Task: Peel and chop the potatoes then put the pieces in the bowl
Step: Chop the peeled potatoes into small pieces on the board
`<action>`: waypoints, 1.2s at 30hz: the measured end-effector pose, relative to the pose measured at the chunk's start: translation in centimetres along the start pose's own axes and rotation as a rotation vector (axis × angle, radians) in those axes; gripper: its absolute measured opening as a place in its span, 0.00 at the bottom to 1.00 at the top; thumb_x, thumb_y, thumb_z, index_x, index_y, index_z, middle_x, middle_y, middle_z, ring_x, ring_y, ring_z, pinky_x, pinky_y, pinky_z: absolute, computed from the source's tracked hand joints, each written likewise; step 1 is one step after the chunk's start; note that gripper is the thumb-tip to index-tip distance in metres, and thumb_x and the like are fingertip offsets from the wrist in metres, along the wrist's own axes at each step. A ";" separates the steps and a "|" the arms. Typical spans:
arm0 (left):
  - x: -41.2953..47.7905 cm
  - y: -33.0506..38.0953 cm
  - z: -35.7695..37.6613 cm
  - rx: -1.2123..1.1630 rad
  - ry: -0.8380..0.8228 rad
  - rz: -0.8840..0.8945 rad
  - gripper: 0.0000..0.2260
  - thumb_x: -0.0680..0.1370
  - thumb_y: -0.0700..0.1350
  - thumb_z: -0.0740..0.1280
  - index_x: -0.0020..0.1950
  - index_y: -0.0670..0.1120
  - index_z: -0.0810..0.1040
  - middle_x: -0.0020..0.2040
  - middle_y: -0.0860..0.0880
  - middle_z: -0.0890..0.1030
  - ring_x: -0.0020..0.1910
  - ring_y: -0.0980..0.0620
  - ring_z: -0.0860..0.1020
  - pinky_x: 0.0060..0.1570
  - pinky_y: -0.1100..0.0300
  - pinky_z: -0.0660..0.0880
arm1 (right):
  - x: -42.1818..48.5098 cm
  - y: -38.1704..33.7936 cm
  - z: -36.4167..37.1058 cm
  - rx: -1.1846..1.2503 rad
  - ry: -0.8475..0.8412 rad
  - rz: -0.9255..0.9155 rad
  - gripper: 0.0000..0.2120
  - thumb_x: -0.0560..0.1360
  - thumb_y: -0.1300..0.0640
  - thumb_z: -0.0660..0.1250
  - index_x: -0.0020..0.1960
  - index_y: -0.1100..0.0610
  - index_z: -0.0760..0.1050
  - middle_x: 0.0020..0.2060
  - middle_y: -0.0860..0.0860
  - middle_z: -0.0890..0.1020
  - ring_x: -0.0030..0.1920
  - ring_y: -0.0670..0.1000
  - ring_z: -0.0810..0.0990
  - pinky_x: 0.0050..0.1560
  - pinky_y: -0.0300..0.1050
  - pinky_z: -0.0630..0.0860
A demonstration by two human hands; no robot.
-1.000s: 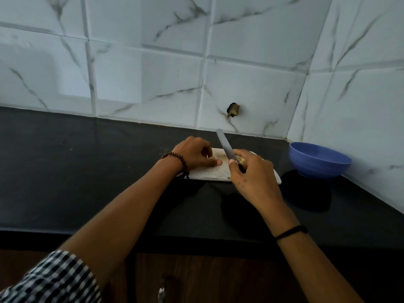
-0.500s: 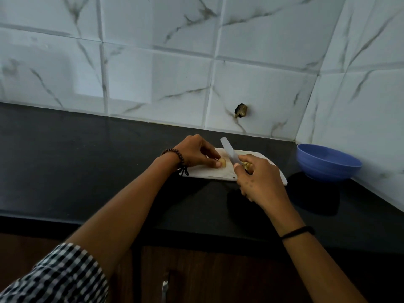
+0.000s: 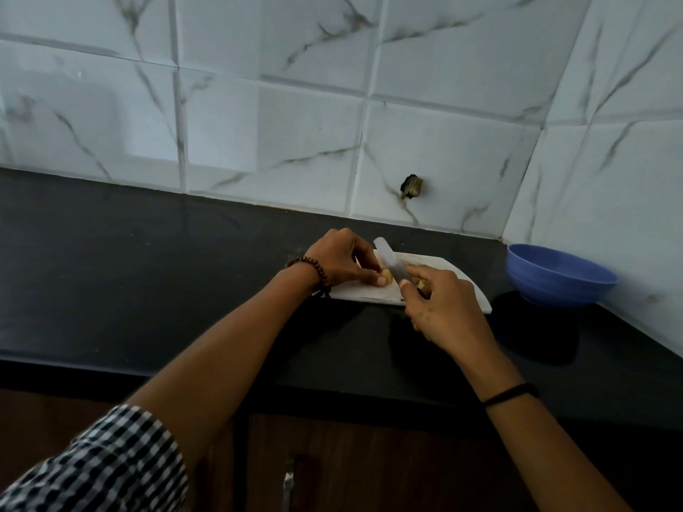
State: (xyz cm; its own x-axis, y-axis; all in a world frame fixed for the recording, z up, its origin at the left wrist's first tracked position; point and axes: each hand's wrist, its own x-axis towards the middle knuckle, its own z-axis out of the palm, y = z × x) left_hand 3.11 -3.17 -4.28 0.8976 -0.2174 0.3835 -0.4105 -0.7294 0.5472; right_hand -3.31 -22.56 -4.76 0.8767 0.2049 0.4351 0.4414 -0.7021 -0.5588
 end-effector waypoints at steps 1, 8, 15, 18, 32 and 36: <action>0.0 0.0 0.0 -0.001 0.000 -0.002 0.12 0.66 0.55 0.78 0.43 0.50 0.85 0.40 0.58 0.84 0.40 0.67 0.77 0.43 0.71 0.73 | 0.0 0.0 0.0 -0.014 -0.004 -0.005 0.18 0.82 0.54 0.62 0.71 0.50 0.74 0.40 0.51 0.82 0.37 0.46 0.80 0.39 0.39 0.77; -0.1 0.1 -0.4 -0.038 -0.008 -0.023 0.09 0.67 0.53 0.78 0.43 0.51 0.86 0.40 0.57 0.84 0.42 0.65 0.77 0.42 0.73 0.71 | -0.3 -0.6 -0.2 -0.101 -0.008 -0.058 0.18 0.83 0.54 0.61 0.72 0.51 0.73 0.46 0.51 0.82 0.36 0.42 0.74 0.33 0.27 0.68; 0.1 0.3 -0.1 -0.024 0.012 -0.037 0.08 0.66 0.51 0.78 0.42 0.50 0.87 0.39 0.57 0.84 0.44 0.61 0.79 0.50 0.62 0.77 | 0.1 -0.7 0.3 -0.227 -0.011 -0.087 0.16 0.83 0.55 0.60 0.67 0.56 0.77 0.42 0.52 0.81 0.40 0.47 0.74 0.42 0.37 0.66; 0.1 0.4 -0.1 -0.004 0.010 -0.030 0.09 0.67 0.50 0.78 0.45 0.50 0.87 0.36 0.60 0.81 0.39 0.61 0.76 0.44 0.64 0.74 | 0.3 -0.9 0.3 -0.284 -0.027 -0.097 0.16 0.82 0.56 0.60 0.66 0.58 0.78 0.37 0.50 0.77 0.37 0.48 0.75 0.39 0.40 0.67; -0.2 0.2 0.1 -0.005 0.060 -0.014 0.10 0.67 0.48 0.79 0.46 0.49 0.87 0.41 0.55 0.84 0.45 0.59 0.78 0.49 0.63 0.76 | 1.4 -4.5 0.5 -0.519 -0.179 0.023 0.05 0.81 0.58 0.62 0.53 0.59 0.73 0.48 0.57 0.72 0.46 0.59 0.77 0.41 0.46 0.67; -0.1 0.2 0.0 -0.012 0.042 -0.009 0.10 0.66 0.48 0.79 0.46 0.48 0.87 0.42 0.53 0.86 0.46 0.60 0.80 0.50 0.66 0.76 | 0.5 -4.2 -0.1 -0.550 -0.174 -0.022 0.08 0.79 0.59 0.62 0.43 0.56 0.66 0.42 0.55 0.70 0.38 0.53 0.69 0.37 0.44 0.65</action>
State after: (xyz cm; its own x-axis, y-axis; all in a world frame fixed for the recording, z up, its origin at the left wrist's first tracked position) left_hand 2.97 -3.27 -4.18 0.8937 -0.1830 0.4096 -0.4045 -0.7235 0.5593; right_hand -4.78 -19.54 -2.15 0.9075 0.3001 0.2938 0.3366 -0.9381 -0.0815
